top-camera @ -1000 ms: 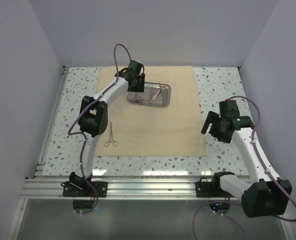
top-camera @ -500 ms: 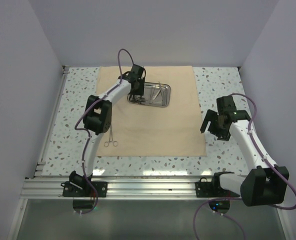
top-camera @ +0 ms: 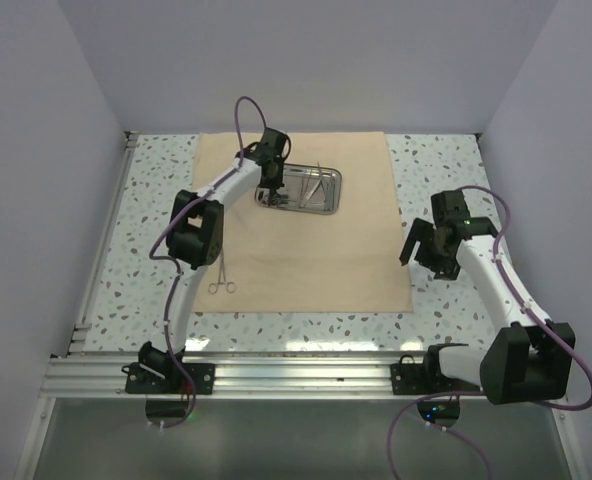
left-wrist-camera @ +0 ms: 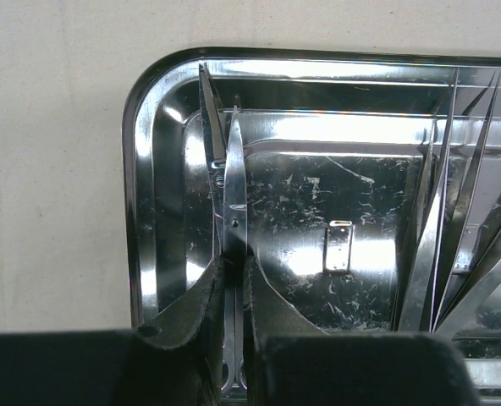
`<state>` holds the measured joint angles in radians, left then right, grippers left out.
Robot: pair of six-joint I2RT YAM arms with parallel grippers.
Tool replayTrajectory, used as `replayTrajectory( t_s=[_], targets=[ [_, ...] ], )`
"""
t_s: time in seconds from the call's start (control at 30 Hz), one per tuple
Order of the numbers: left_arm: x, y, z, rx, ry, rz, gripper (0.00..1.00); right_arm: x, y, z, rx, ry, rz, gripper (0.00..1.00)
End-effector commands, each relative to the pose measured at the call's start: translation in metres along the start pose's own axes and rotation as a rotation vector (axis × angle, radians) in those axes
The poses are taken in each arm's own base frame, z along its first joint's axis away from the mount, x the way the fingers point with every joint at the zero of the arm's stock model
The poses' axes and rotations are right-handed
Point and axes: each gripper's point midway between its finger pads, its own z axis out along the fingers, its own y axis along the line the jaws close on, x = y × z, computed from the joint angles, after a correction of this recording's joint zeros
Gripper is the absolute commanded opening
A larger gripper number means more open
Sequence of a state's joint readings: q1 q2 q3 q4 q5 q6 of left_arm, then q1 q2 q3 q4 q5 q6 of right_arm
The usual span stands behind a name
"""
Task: Open and lay out the surgical kit
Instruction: Pick up the medical item from the container, then place the medical item in the surgical kit.
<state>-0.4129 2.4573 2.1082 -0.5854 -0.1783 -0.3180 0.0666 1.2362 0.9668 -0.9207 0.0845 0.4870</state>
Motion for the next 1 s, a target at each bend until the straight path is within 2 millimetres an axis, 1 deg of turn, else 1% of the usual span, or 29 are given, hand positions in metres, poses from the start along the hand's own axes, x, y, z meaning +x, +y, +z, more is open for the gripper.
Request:
replayTrajectory(
  t_s=[0.0,0.03,0.1,0.17,0.2,0.23,0.3,0.33,0.4,0.43,0.5,0.53,0.6,0.63,0.67,0.7,0.73,0.77,0.8,0.83,0.87,0.9,0.93,0.97],
  targets=[
    [-0.004,-0.006,0.003,0.018,-0.005,0.009,0.0,-0.009,0.005,-0.003,-0.018,-0.039,0.015,0.84],
    [-0.013,-0.007,-0.003,0.023,-0.025,0.005,0.0,-0.008,0.005,-0.003,-0.019,-0.038,0.015,0.84],
    [-0.023,-0.008,-0.01,0.026,-0.047,0.001,0.0,-0.007,0.005,-0.003,-0.019,-0.038,0.015,0.84],
    [-0.042,-0.009,-0.024,0.035,-0.089,-0.008,0.0,-0.006,0.004,-0.004,-0.02,-0.041,0.015,0.84],
    [-0.046,-0.01,-0.029,0.037,-0.098,-0.007,0.0,-0.005,0.004,-0.004,-0.02,-0.04,0.016,0.84],
    [-0.056,-0.01,-0.039,0.042,-0.123,-0.012,0.0,-0.005,0.004,-0.004,-0.02,-0.038,0.015,0.84],
    [-0.07,-0.011,-0.052,0.044,-0.159,-0.018,0.0,-0.004,0.003,-0.004,-0.019,-0.038,0.016,0.84],
    [-0.08,-0.011,-0.065,0.05,-0.185,-0.022,0.0,-0.004,0.003,-0.005,-0.022,-0.04,0.016,0.84],
    [-0.088,-0.01,-0.077,0.05,-0.207,-0.026,0.0,-0.002,0.004,-0.005,-0.026,-0.038,0.015,0.84],
    [-0.093,-0.009,-0.087,0.052,-0.222,-0.029,0.0,-0.003,0.004,-0.006,-0.03,-0.043,0.015,0.84],
    [-0.094,-0.007,-0.096,0.047,-0.219,-0.03,0.0,-0.002,0.004,-0.006,-0.036,-0.041,0.017,0.84],
    [-0.094,-0.004,-0.106,0.043,-0.22,-0.035,0.0,-0.001,0.005,-0.007,-0.041,-0.042,0.015,0.84],
    [-0.086,0.001,-0.115,0.025,-0.206,-0.04,0.0,0.0,0.005,-0.008,-0.048,-0.044,0.017,0.84],
    [-0.067,0.008,-0.124,0.012,-0.176,-0.039,0.0,0.0,0.005,-0.009,-0.05,-0.044,0.017,0.84],
    [-0.064,0.011,-0.13,0.01,-0.192,-0.045,0.0,0.0,0.006,-0.01,-0.056,-0.049,0.016,0.84],
    [-0.054,0.014,-0.135,0.009,-0.19,-0.045,0.0,0.002,0.006,-0.01,-0.061,-0.045,0.016,0.84],
    [-0.026,0.023,-0.146,-0.002,-0.158,-0.039,0.0,0.002,0.007,-0.01,-0.067,-0.044,0.014,0.84],
    [-0.018,0.025,-0.151,-0.002,-0.172,-0.042,0.0,0.005,0.006,-0.01,-0.07,-0.042,0.012,0.84],
    [-0.016,0.029,-0.172,0.006,-0.201,-0.056,0.0,0.005,0.007,-0.01,-0.074,-0.044,0.011,0.84],
    [0.021,0.037,-0.163,-0.022,-0.137,-0.045,0.0,0.006,0.008,-0.009,-0.084,-0.04,0.009,0.84],
    [0.035,0.042,-0.167,-0.031,-0.121,-0.049,0.0,0.007,0.009,-0.009,-0.089,-0.039,0.009,0.84],
    [0.041,0.045,-0.18,-0.027,-0.134,-0.069,0.0,0.007,0.01,-0.009,-0.096,-0.041,0.006,0.84],
    [0.071,0.053,-0.175,-0.051,-0.079,-0.065,0.0,0.007,0.011,-0.009,-0.101,-0.04,0.007,0.84],
    [0.083,0.057,-0.178,-0.058,-0.064,-0.07,0.0,0.007,0.011,-0.009,-0.105,-0.036,0.006,0.84]
  ],
)
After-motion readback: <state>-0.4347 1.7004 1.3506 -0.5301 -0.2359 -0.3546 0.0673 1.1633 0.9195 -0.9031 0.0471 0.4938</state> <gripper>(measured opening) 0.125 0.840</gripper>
